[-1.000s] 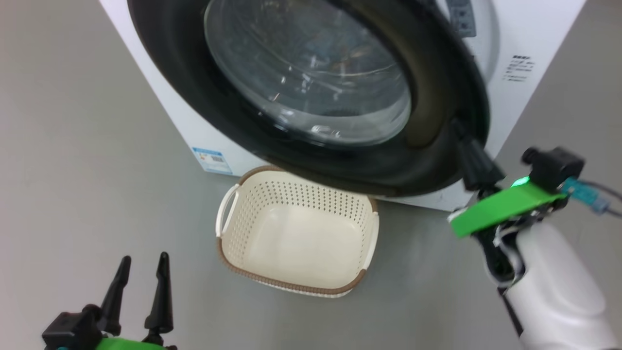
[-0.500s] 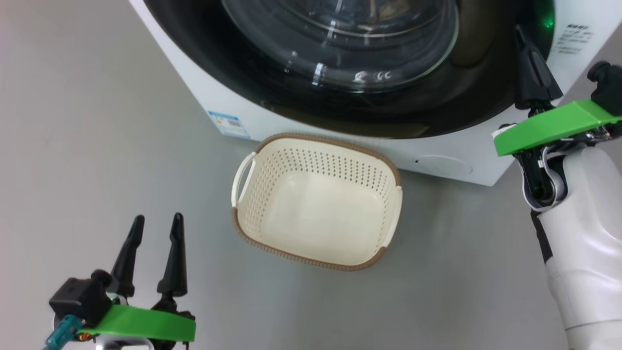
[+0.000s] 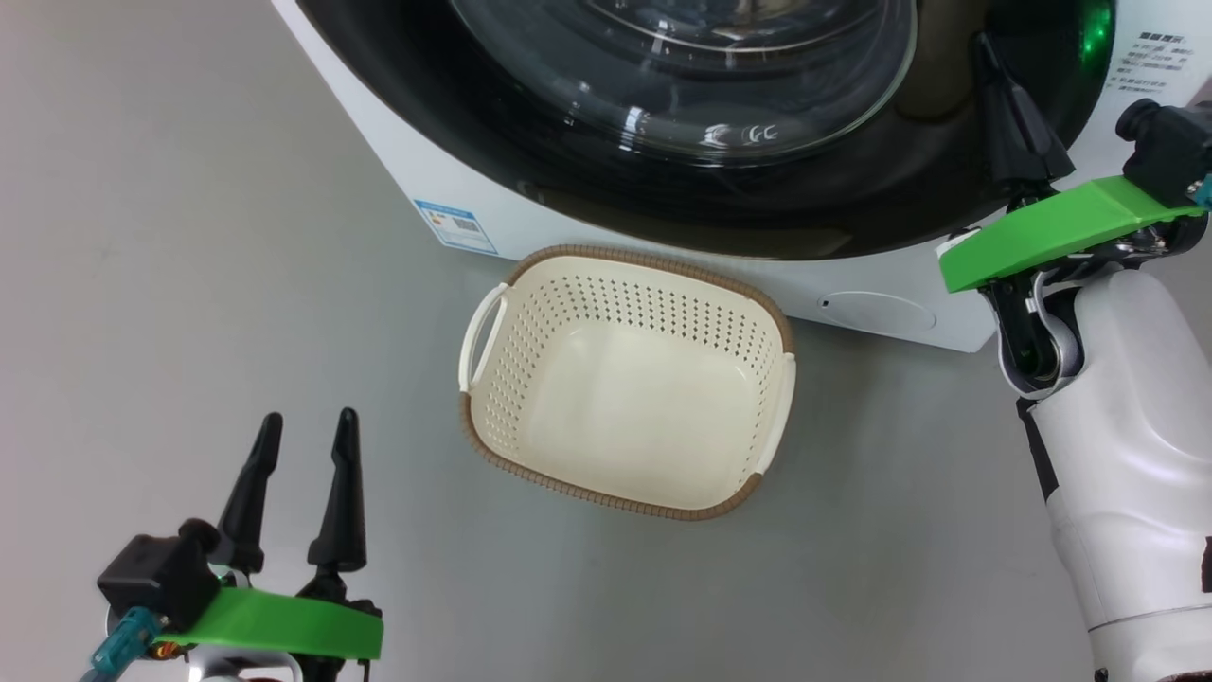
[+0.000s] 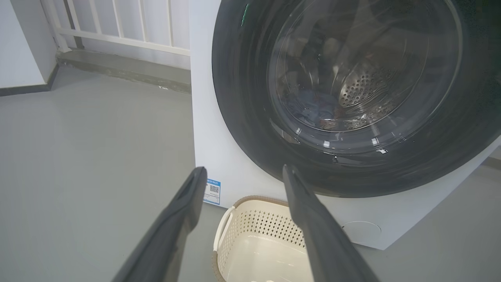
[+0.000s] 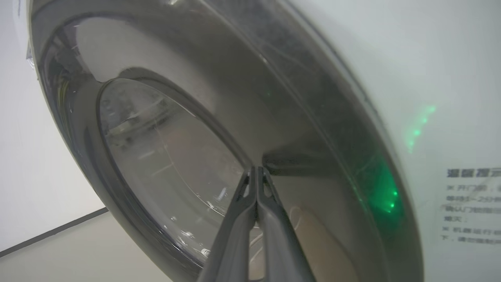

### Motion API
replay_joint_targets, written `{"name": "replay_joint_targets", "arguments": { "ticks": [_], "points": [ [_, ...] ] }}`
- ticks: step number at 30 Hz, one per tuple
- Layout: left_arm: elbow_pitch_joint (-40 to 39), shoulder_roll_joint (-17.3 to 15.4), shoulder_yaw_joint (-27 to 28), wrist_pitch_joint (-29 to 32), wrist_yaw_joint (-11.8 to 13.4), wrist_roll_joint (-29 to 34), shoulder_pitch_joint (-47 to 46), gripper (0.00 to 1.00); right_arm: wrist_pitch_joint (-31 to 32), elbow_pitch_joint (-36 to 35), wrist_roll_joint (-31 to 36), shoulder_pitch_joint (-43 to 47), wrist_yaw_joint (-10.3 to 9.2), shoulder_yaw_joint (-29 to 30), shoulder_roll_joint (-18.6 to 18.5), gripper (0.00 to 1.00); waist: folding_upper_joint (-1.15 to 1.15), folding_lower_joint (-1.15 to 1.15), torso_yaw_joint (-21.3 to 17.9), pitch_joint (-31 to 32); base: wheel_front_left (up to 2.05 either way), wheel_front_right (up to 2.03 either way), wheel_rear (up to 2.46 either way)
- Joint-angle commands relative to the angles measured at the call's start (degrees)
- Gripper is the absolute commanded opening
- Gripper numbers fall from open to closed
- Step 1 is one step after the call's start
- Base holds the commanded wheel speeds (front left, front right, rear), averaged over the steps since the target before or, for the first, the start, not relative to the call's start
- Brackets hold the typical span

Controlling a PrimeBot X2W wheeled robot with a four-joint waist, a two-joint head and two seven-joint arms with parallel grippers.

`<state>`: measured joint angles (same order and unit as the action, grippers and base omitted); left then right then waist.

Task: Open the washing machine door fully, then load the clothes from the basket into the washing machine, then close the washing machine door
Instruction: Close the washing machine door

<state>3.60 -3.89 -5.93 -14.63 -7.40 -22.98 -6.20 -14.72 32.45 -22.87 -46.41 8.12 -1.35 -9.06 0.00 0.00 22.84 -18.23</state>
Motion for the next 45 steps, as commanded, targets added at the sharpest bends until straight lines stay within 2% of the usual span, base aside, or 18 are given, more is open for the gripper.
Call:
{"name": "replay_joint_targets", "arguments": {
  "ticks": [1,4,6,7,8,17,35,45],
  "points": [
    [-0.74,-1.15,2.29,-0.37,-0.09,0.29,-1.46,1.0,-0.28,-1.85,-0.01,-0.98,-0.64,-1.49,-0.16,0.0,0.0,0.0,-0.49,0.65,0.0,0.0,0.0],
    [0.38,-1.54,2.3,-0.37,-0.09,0.09,-1.1,1.0,-0.28,-1.98,-0.29,1.55,-0.64,-5.34,-0.07,0.0,0.0,0.0,-1.18,1.71,0.0,0.0,0.0],
    [1.08,-1.85,2.59,-0.37,-0.09,0.06,-0.99,1.0,-0.28,-2.34,-0.72,3.44,-0.64,-7.36,-0.24,0.39,0.0,0.0,-1.69,2.47,0.0,0.0,0.0],
    [1.35,-1.96,2.87,-0.37,-0.09,-0.03,-0.97,1.0,-0.28,-2.54,-0.87,4.46,-0.64,-8.4,-0.38,0.75,0.0,0.0,-1.99,2.82,0.0,0.0,0.0],
    [1.84,-2.24,3.08,-0.37,-0.09,0.09,-0.95,1.0,-0.28,-2.74,-1.12,5.52,-0.64,-9.35,-0.53,1.0,0.0,0.0,-2.31,3.23,0.0,0.0,0.0],
    [5.14,-4.71,4.2,-0.37,-0.09,0.5,-0.7,1.0,-0.28,-4.43,-2.63,14.44,-0.64,-12.49,-1.86,1.0,0.0,0.0,-6.38,6.38,0.0,0.0,0.0],
    [7.61,-7.61,6.97,-0.37,-0.09,3.14,3.62,1.0,-0.28,-8.96,-2.95,29.62,-0.64,-8.91,-3.58,1.0,0.0,0.0,-16.36,13.93,0.0,0.0,0.0],
    [7.64,-7.91,8.24,-0.37,-0.09,3.57,6.84,1.0,-0.28,-11.13,-3.07,35.9,-0.64,-5.92,-4.94,1.0,0.0,0.0,-19.78,16.68,0.0,0.0,0.0]
  ]
}}
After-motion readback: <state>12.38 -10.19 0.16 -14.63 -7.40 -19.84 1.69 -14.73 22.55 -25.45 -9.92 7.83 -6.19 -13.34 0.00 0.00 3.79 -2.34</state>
